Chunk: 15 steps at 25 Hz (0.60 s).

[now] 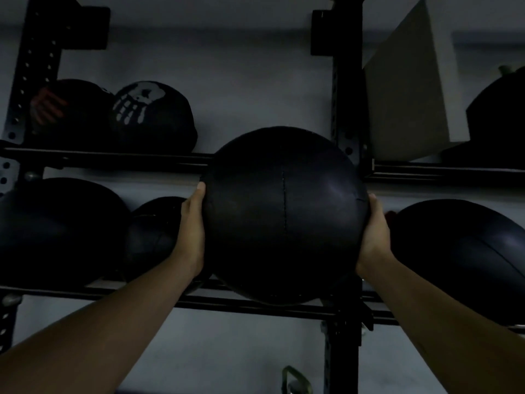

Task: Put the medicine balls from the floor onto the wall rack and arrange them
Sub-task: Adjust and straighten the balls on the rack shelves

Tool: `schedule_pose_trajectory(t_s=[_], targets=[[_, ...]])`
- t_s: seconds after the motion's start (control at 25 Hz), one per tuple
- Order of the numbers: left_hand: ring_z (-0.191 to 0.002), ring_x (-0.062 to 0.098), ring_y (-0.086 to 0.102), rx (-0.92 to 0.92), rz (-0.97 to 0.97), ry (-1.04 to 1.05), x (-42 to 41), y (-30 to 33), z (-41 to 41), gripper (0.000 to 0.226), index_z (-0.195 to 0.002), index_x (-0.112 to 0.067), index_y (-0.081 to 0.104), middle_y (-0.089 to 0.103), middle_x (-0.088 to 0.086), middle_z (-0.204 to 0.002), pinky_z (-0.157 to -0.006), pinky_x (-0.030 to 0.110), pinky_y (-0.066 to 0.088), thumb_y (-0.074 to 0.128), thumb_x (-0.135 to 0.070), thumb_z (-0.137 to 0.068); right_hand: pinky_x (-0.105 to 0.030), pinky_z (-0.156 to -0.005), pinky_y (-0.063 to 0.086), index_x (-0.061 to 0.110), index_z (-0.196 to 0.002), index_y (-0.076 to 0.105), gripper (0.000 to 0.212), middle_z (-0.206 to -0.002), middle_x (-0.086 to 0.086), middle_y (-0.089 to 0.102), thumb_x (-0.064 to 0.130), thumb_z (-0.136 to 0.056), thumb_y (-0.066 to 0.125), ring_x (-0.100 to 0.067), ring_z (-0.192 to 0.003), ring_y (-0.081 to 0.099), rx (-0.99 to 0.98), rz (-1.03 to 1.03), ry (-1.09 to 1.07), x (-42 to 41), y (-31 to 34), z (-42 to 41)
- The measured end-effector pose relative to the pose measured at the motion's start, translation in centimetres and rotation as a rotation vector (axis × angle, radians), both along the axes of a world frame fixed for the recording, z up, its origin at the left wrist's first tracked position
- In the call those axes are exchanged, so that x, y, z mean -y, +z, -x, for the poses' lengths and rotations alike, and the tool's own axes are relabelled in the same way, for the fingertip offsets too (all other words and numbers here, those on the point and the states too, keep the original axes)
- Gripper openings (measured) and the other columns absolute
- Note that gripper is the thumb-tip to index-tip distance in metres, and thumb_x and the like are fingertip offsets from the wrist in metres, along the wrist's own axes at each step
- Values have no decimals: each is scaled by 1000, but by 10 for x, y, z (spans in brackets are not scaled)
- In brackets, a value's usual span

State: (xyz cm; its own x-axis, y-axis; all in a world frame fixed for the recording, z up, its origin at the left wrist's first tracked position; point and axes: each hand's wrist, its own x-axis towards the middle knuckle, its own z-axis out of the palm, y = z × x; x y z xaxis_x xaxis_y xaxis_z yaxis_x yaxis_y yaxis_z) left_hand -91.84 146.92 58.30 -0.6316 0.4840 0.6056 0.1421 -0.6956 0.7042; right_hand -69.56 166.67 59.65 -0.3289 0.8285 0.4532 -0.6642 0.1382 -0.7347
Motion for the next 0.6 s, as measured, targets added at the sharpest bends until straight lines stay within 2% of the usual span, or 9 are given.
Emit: schedule_pose_trajectory(t_s=[0.12,0.28,0.36,0.48,0.6], targets=[[-129,27,66,12,30,35,-23,-19,9,79,-142,-29,64,70,3,-140,-115,52,47,59,-80,-81,-52,-106,52,28,-126,73,59,-126,-5,74,64,-80,60,-32,-118,69,35,25,-78,-25,-10,8],[-127,26,66,17,71,107,-57,-30,41,79,-141,-32,61,69,3,-139,-110,52,50,63,-79,-78,-53,-108,50,28,-125,71,40,-128,-4,71,48,-94,54,-30,-122,64,79,-15,-251,-52,-24,38],[-125,15,64,-44,79,214,-71,-33,54,73,-136,-41,61,66,-2,-140,-105,43,53,64,-78,-74,-50,-111,47,32,-122,70,29,-129,1,68,41,-100,54,-22,-124,61,82,-153,-351,-56,-32,59],[-133,-2,52,-316,95,372,-95,-28,66,73,-140,-48,56,54,-18,-146,-115,32,44,64,-78,-74,-39,-114,43,32,-125,70,28,-135,3,62,38,-101,57,-12,-127,56,159,-494,-444,-65,-20,85],[-146,6,41,-375,146,416,-123,-15,79,78,-142,-51,53,48,-24,-143,-125,43,34,64,-81,-71,-41,-115,42,30,-127,69,29,-135,1,58,37,-100,60,-15,-129,54,257,-602,-488,-84,-4,110]])
